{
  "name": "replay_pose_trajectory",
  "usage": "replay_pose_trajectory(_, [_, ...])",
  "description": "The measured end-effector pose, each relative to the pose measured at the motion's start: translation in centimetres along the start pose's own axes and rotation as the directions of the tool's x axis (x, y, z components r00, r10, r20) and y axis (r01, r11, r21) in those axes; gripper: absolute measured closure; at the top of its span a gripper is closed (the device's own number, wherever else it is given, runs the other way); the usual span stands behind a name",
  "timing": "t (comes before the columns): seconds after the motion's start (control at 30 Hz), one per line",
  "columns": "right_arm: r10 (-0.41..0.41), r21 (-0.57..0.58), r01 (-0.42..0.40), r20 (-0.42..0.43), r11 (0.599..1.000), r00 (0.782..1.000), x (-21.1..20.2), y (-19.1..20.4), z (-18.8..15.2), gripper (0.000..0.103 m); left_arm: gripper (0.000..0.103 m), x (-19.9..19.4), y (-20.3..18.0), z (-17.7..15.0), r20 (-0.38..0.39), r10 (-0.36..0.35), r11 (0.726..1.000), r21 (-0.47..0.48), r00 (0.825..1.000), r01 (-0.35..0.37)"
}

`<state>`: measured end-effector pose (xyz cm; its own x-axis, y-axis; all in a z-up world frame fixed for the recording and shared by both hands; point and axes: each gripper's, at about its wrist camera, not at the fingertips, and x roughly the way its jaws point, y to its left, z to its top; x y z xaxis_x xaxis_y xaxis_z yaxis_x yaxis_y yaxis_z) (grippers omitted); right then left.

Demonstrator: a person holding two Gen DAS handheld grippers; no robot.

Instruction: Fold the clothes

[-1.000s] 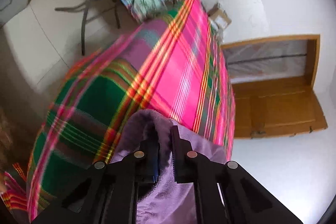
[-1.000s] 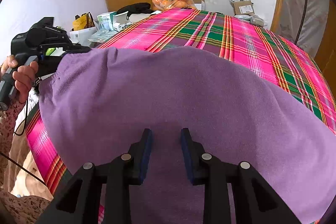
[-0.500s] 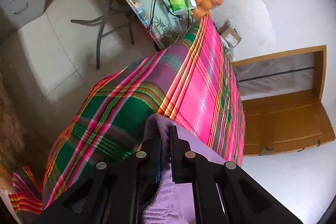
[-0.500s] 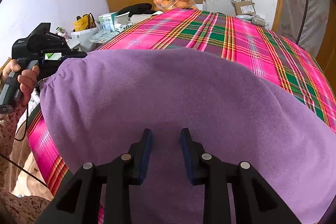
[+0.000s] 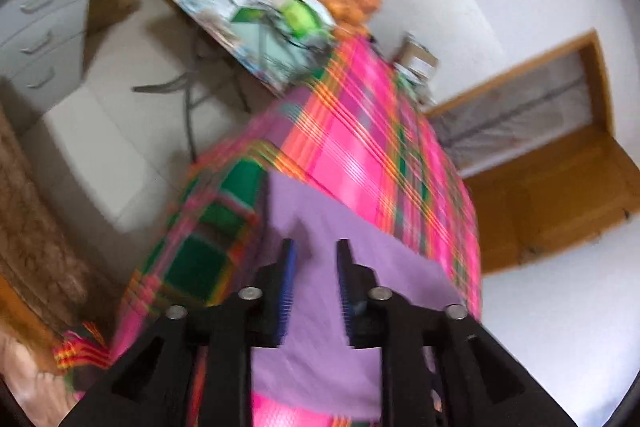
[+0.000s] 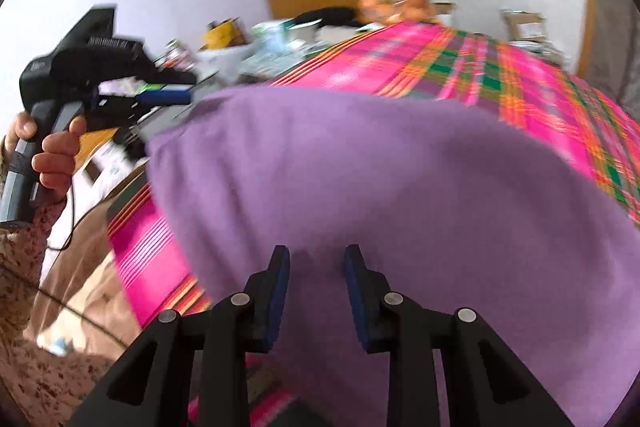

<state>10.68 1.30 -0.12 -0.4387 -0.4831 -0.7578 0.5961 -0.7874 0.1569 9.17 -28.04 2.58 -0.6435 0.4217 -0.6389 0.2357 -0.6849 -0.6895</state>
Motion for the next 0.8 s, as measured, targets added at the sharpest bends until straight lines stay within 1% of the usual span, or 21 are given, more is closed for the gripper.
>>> replay_pose_trajectory(0.07, [0.018,-0.033,-0.018,-0.005,0.999,1.0,0.2,0.9,-0.2,0.067,0.08,0.3,-0.5,-1.3,-0.03,0.03,0.998,0.05,0.999,-0.029])
replay_pose_trajectory(0.13, [0.063,-0.037,-0.064,-0.012,0.997,0.998,0.1,1.1,-0.3,0.067,0.08,1.0,-0.9,-2.4,-0.069,0.066,0.993,0.098,0.995,-0.06])
replay_pose_trajectory(0.2, [0.086,-0.047,-0.087,-0.02,0.995,0.996,0.1,1.4,-0.4,0.067,0.08,1.3,-0.8,-2.9,-0.09,0.082,0.991,0.113,0.993,-0.072])
replay_pose_trajectory(0.3, [0.098,-0.066,-0.099,-0.021,0.993,0.995,-0.2,1.6,-0.4,0.067,0.081,1.0,0.5,-2.6,-0.093,0.099,0.994,0.063,0.991,-0.094])
replay_pose_trajectory(0.33, [0.097,-0.067,-0.098,-0.013,0.993,0.995,-0.5,1.4,-0.4,0.067,0.084,1.0,1.0,-2.4,-0.104,0.094,0.995,0.034,0.99,-0.091])
replay_pose_trajectory(0.37, [0.095,-0.062,-0.095,-0.003,0.994,0.995,-0.8,1.2,-0.3,0.068,0.084,0.9,1.2,-2.4,-0.108,0.09,0.996,0.025,0.99,-0.088])
replay_pose_trajectory(0.43, [0.078,-0.043,-0.077,0.023,0.996,0.997,-1.8,0.2,0.2,0.068,0.084,1.0,1.1,-2.4,-0.119,0.109,0.994,0.028,0.987,-0.107])
replay_pose_trajectory(0.53, [0.023,-0.003,-0.023,0.078,1.0,0.997,-4.1,-2.5,1.3,0.067,0.084,1.0,0.2,-2.0,-0.136,0.176,0.984,0.044,0.975,-0.171])
replay_pose_trajectory(0.6, [-0.035,0.026,0.032,0.116,0.999,0.993,-6.2,-5.0,2.3,0.067,0.084,0.9,-0.5,-1.7,-0.143,0.219,0.975,0.054,0.965,-0.214])
replay_pose_trajectory(0.63, [-0.072,0.04,0.067,0.132,0.997,0.989,-7.3,-6.3,2.7,0.067,0.084,0.5,-1.0,-1.4,-0.126,0.263,0.964,0.072,0.957,-0.256])
replay_pose_trajectory(0.67, [-0.109,0.054,0.102,0.148,0.993,0.983,-8.4,-7.6,3.2,0.067,0.084,-0.2,-1.5,-1.0,-0.103,0.29,0.956,0.082,0.951,-0.282])
replay_pose_trajectory(0.7, [-0.146,0.069,0.137,0.164,0.988,0.976,-9.6,-8.8,3.6,0.067,0.084,-0.6,-1.8,-0.8,-0.087,0.294,0.954,0.083,0.952,-0.287])
replay_pose_trajectory(0.8, [-0.223,0.116,0.204,0.186,0.972,0.957,-12.3,-12.2,5.0,0.067,0.082,-2.1,-3.7,0.9,-0.031,0.249,0.966,0.086,0.968,-0.245])
